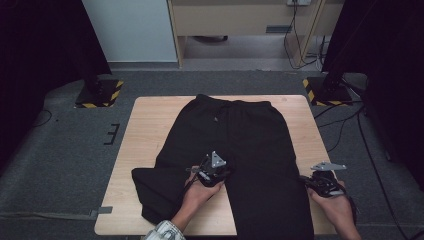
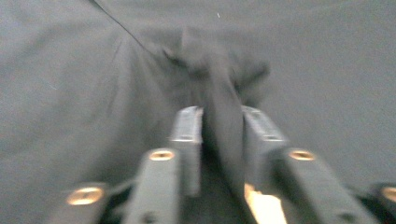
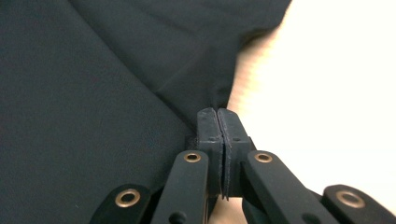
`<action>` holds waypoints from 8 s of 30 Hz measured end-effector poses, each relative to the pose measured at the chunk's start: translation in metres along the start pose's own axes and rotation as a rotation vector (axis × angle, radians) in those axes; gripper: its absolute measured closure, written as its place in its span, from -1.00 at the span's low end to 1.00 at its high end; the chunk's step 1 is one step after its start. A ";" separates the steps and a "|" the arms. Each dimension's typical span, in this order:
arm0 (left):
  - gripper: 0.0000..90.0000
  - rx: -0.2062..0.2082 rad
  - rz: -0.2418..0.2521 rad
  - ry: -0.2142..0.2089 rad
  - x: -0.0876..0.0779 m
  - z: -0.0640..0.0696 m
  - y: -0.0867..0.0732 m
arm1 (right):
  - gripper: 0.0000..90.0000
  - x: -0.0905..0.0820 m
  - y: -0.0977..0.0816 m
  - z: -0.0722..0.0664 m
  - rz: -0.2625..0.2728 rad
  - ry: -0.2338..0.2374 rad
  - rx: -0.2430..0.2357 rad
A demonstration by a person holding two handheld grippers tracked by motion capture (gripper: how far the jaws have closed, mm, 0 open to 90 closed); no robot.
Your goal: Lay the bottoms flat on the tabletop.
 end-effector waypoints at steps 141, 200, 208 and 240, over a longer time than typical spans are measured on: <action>0.86 -0.161 -0.092 0.187 -0.108 -0.165 -0.080 | 0.91 0.090 0.083 -0.210 0.011 0.294 -0.338; -0.18 -0.137 -0.002 0.155 -0.124 -0.137 -0.107 | -0.23 0.094 0.104 -0.210 0.077 0.269 -0.324; 0.01 -0.087 -0.016 0.166 -0.122 -0.129 -0.108 | -0.20 0.108 0.096 -0.212 0.046 0.263 -0.338; 0.95 -0.018 -0.112 0.091 -0.176 -0.102 -0.133 | 0.96 0.078 0.080 -0.259 0.009 0.484 -0.481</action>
Point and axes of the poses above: each handheld gripper's, and its own axes: x roughly forward along the jaws, y roughly out of its top, z roughly to its right, the point moved 3 cm from there along x, roughly forward along the jaws, and after that the axes turned 4 degrees about -x, right-handed, at the moved point
